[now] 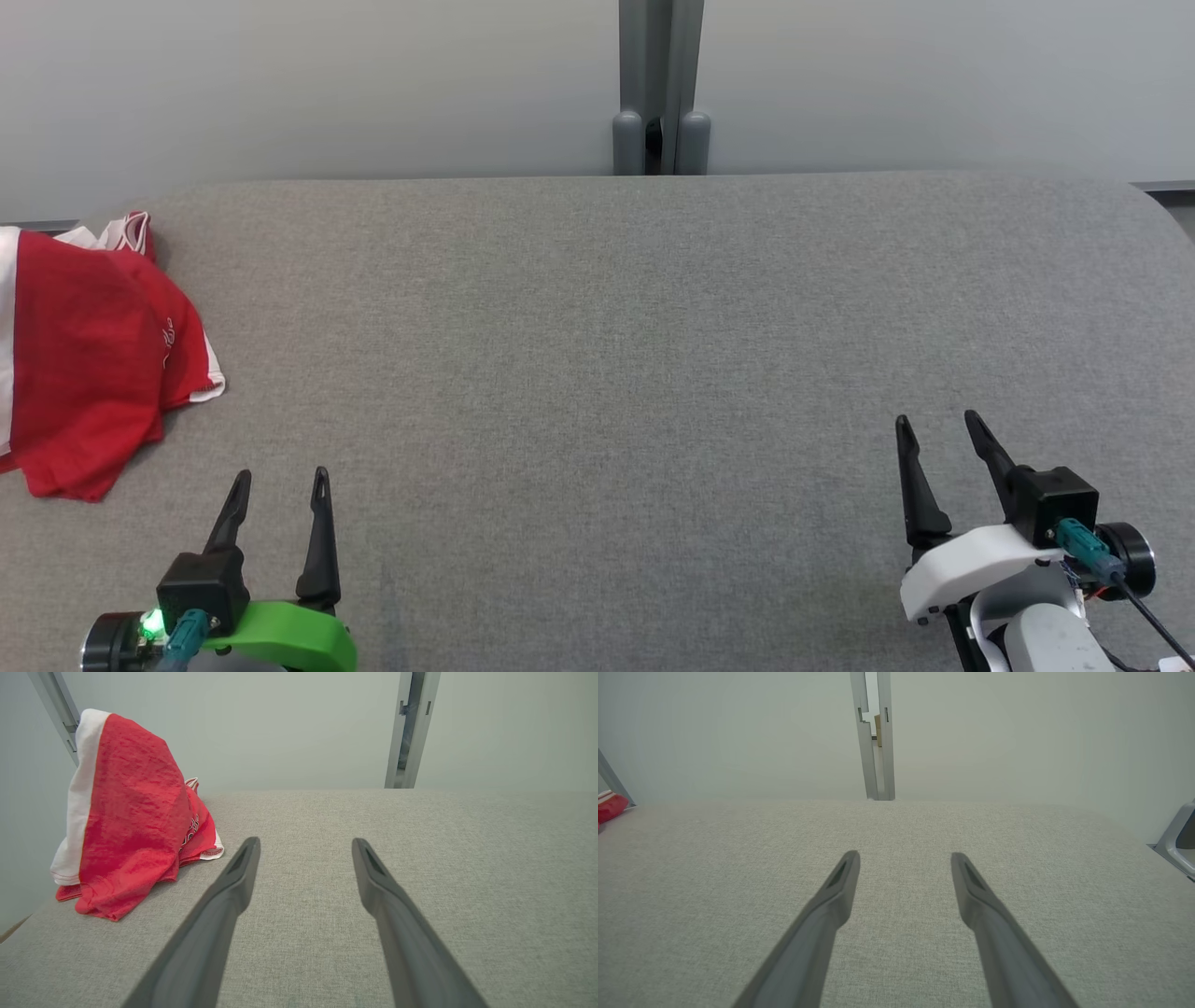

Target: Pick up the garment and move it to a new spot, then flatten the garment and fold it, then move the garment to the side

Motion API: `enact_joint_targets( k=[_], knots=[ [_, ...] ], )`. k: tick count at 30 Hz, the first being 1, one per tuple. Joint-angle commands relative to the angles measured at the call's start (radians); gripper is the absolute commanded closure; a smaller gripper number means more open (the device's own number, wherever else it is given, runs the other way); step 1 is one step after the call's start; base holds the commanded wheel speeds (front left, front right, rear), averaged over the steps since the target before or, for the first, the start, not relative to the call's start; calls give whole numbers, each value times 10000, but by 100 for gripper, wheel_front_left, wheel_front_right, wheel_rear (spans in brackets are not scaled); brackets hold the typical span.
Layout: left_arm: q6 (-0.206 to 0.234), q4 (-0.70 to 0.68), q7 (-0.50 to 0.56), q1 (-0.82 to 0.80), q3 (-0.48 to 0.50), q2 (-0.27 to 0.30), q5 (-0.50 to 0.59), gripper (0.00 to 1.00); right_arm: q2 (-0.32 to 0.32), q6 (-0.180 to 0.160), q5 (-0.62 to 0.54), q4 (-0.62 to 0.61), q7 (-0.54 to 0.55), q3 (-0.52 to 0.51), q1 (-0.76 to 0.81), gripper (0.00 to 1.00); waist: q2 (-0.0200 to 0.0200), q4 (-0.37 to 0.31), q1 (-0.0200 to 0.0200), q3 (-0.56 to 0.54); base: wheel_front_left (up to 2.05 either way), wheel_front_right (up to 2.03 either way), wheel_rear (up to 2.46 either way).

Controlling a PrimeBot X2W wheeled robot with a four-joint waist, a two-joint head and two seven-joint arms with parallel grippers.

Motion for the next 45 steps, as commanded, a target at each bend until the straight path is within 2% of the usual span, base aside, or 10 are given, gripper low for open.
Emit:
enact_joint_targets(
  k=[1, 7, 17, 26, 35, 40, 45],
  knots=[
    [-16, 5, -62, 187, 40, 5, 184, 0, -41, 0, -212, 4, -95, -7, 77, 0, 0, 24, 0, 21, 0, 0, 0],
    [110, 267, -98, 13, 222, -46, 212, 0, -37, 1, -321, -39, -128, 67, 127, 0, 0, 692, 0, 90, 0, 0, 0],
    [90, 487, -97, -23, 584, -12, 189, 0, -37, 1, -112, 157, -129, 617, -74, 0, 0, 3154, 0, 164, 0, 0, 0],
    [200, 511, -97, 347, 1185, 29, 202, 0, -43, 1, 181, 526, -128, 1717, -602, 0, 0, 4998, 0, 276, 0, 0, 0],
    [370, 193, -97, 851, 1744, -69, 26, 0, -56, -4, 54, 1024, -128, 3044, -1533, 0, 0, 5266, 0, 759, 0, 0, 0],
    [336, 244, -97, 802, 1821, -101, -55, 0, -53, -4, -67, 1162, -128, 3219, -1651, 0, 0, 5270, 0, 918, 0, 0, 0],
    [196, 788, -97, -102, 1525, -113, -166, 0, -129, -4, -545, 1091, -128, 2992, -1775, 0, 0, 5252, 0, 1441, 0, 0, 0]
  ],
)
